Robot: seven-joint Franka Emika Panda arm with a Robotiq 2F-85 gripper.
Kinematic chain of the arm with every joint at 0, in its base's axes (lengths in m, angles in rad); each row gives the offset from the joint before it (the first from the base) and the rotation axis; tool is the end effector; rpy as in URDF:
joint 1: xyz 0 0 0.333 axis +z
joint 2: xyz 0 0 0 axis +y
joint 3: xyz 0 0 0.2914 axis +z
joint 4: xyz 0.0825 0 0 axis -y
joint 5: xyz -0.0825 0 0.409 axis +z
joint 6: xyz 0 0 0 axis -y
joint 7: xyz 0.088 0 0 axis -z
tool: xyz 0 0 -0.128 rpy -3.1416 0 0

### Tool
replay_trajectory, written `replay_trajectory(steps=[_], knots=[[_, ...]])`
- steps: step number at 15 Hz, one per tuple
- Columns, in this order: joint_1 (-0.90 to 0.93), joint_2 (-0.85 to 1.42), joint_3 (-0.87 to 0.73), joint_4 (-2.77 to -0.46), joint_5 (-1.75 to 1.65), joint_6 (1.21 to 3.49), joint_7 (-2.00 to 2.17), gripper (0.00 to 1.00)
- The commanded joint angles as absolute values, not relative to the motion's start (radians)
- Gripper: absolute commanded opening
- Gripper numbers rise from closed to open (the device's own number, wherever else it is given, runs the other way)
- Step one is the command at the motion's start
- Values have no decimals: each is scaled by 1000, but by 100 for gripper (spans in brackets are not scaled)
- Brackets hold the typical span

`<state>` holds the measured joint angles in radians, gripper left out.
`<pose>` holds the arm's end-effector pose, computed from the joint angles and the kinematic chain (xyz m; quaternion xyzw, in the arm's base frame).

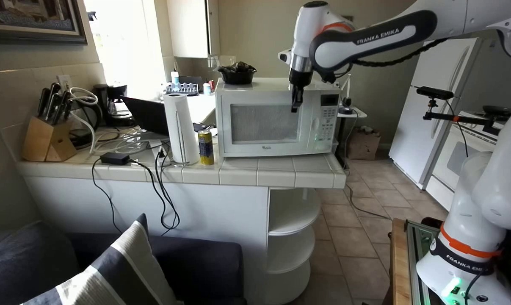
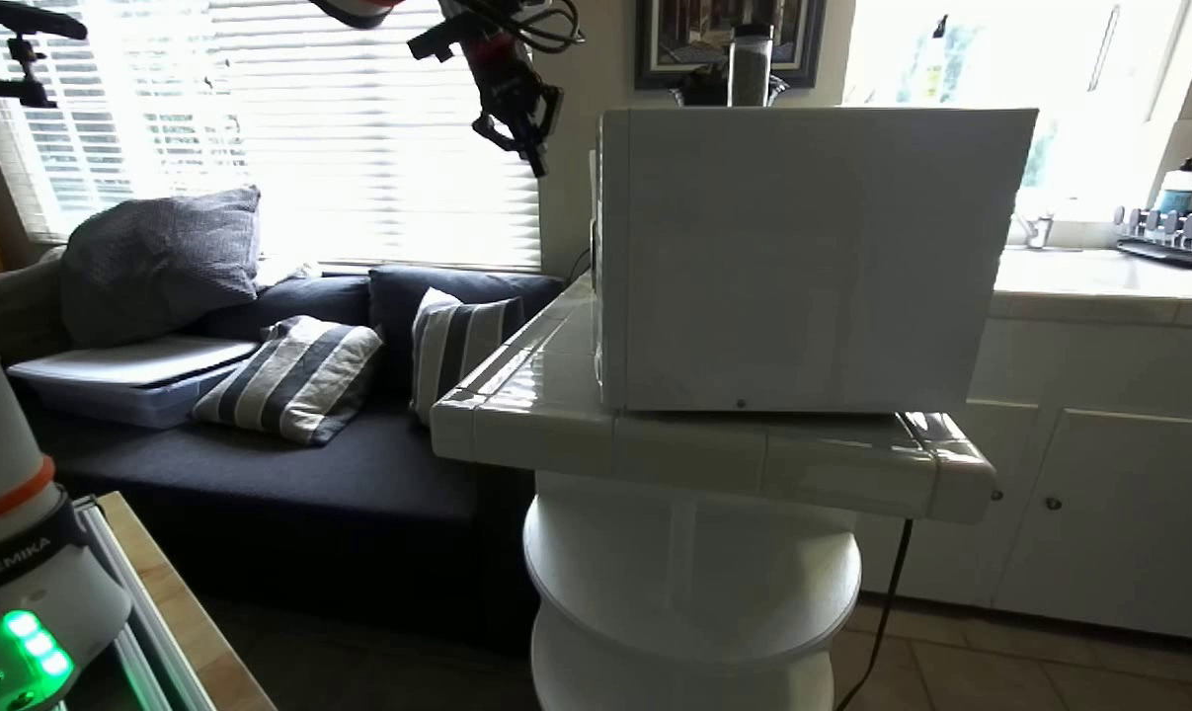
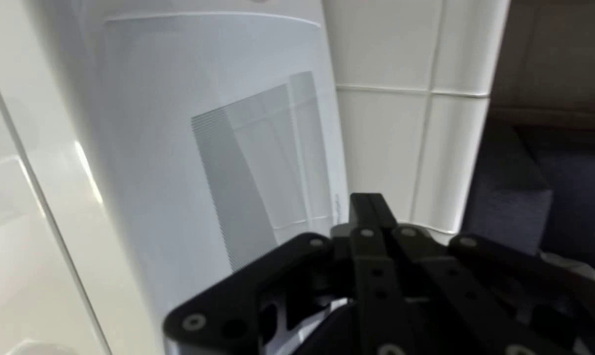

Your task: Close the microwave door

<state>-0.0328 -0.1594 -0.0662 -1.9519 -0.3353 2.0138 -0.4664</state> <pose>0.5619 -0.0831 0.5225 0.9543 0.2325 0.0622 0.1769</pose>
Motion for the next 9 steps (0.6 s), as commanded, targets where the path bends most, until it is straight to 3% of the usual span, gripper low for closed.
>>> replay_trajectory(steps=[1,4,5,7,9], knots=[[-8,-187,-72,-1844,-151,1753,-548,0],[-12,-177,-62,-1742,-115,1495,-473,0],[-13,-177,-60,-1718,-125,1438,-430,26],[-16,-185,-68,-1680,-93,1366,-392,32],[-24,-198,-65,-1655,-100,1333,-307,47]])
